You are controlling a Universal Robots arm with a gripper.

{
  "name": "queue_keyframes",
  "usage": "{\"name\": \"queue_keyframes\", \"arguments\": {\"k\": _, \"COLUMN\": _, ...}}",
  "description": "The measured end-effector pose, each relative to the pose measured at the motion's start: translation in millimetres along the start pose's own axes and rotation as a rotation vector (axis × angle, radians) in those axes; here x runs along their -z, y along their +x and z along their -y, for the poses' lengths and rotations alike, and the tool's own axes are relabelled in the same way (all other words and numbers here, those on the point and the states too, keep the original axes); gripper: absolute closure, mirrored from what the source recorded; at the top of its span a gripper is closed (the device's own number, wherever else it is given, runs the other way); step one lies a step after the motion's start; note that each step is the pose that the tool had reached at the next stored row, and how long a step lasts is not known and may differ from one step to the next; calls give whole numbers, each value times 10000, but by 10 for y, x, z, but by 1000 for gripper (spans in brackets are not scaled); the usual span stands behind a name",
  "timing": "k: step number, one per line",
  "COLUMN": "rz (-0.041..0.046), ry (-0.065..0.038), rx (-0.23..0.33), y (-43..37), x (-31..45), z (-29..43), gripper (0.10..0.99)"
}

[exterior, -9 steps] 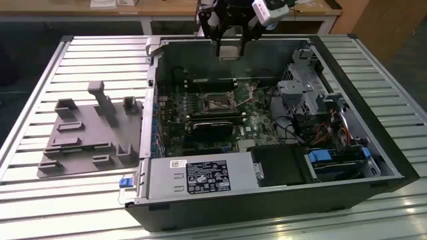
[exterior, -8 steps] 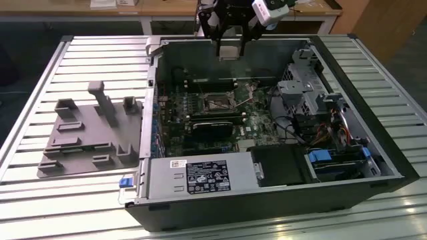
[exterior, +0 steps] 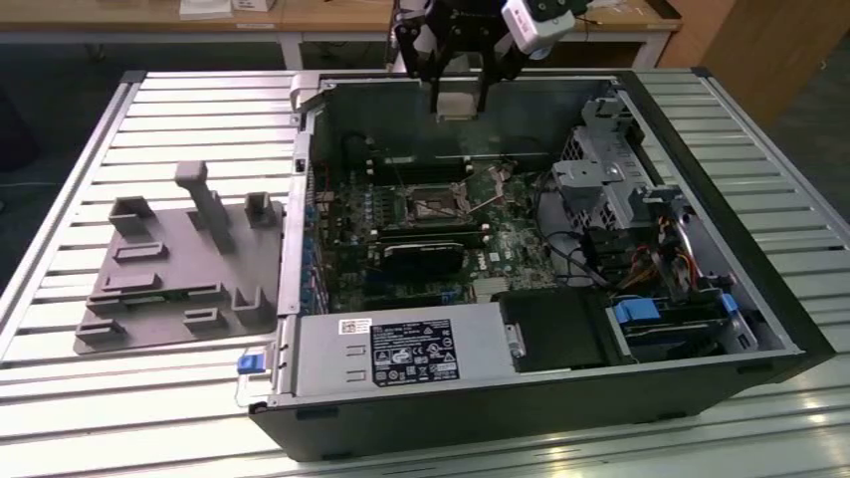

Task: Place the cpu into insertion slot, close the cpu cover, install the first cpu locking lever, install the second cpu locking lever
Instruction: 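Place the cpu into insertion slot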

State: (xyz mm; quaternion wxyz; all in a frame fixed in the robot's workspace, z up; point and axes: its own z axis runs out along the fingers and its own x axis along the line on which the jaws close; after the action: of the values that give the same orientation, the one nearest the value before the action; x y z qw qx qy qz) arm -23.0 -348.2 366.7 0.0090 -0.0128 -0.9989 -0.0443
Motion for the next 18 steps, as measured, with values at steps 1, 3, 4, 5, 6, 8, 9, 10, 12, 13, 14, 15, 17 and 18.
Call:
{"name": "queue_keyframes", "arguments": {"k": 1, "rz": 0, "ry": 7, "rx": 0, "y": 0, "x": -3, "z": 0, "gripper": 549}}
{"name": "queue_keyframes", "arguments": {"k": 3, "rz": 1, "ry": 20, "rx": -1, "y": 0, "x": -11, "z": 1, "gripper": 549}}
{"name": "queue_keyframes", "arguments": {"k": 4, "rz": 1, "ry": 28, "rx": -1, "y": 0, "x": -15, "z": 1, "gripper": 549}}
{"name": "queue_keyframes", "arguments": {"k": 5, "rz": 2, "ry": 35, "rx": -1, "y": 0, "x": -19, "z": 2, "gripper": 549}}
{"name": "queue_keyframes", "arguments": {"k": 6, "rz": 2, "ry": 45, "rx": -2, "y": 0, "x": -23, "z": 2, "gripper": 549}}
{"name": "queue_keyframes", "arguments": {"k": 8, "rz": 3, "ry": 69, "rx": -2, "y": 0, "x": -32, "z": 3, "gripper": 549}}
{"name": "queue_keyframes", "arguments": {"k": 9, "rz": 3, "ry": 83, "rx": -2, "y": 0, "x": -36, "z": 3, "gripper": 549}}
{"name": "queue_keyframes", "arguments": {"k": 10, "rz": 4, "ry": 95, "rx": -2, "y": 0, "x": -40, "z": 4, "gripper": 549}}
{"name": "queue_keyframes", "arguments": {"k": 12, "rz": 4, "ry": 129, "rx": -3, "y": 0, "x": -46, "z": 4, "gripper": 549}}
{"name": "queue_keyframes", "arguments": {"k": 13, "rz": 5, "ry": 153, "rx": -4, "y": 0, "x": -51, "z": 5, "gripper": 549}}
{"name": "queue_keyframes", "arguments": {"k": 14, "rz": 6, "ry": 171, "rx": -4, "y": 0, "x": -56, "z": 5, "gripper": 549}}
{"name": "queue_keyframes", "arguments": {"k": 15, "rz": 6, "ry": 191, "rx": -4, "y": 0, "x": -62, "z": 6, "gripper": 549}}
{"name": "queue_keyframes", "arguments": {"k": 17, "rz": 6, "ry": 232, "rx": -5, "y": 0, "x": -75, "z": 7, "gripper": 549}}
{"name": "queue_keyframes", "arguments": {"k": 18, "rz": 7, "ry": 251, "rx": -5, "y": 0, "x": -83, "z": 7, "gripper": 549}}
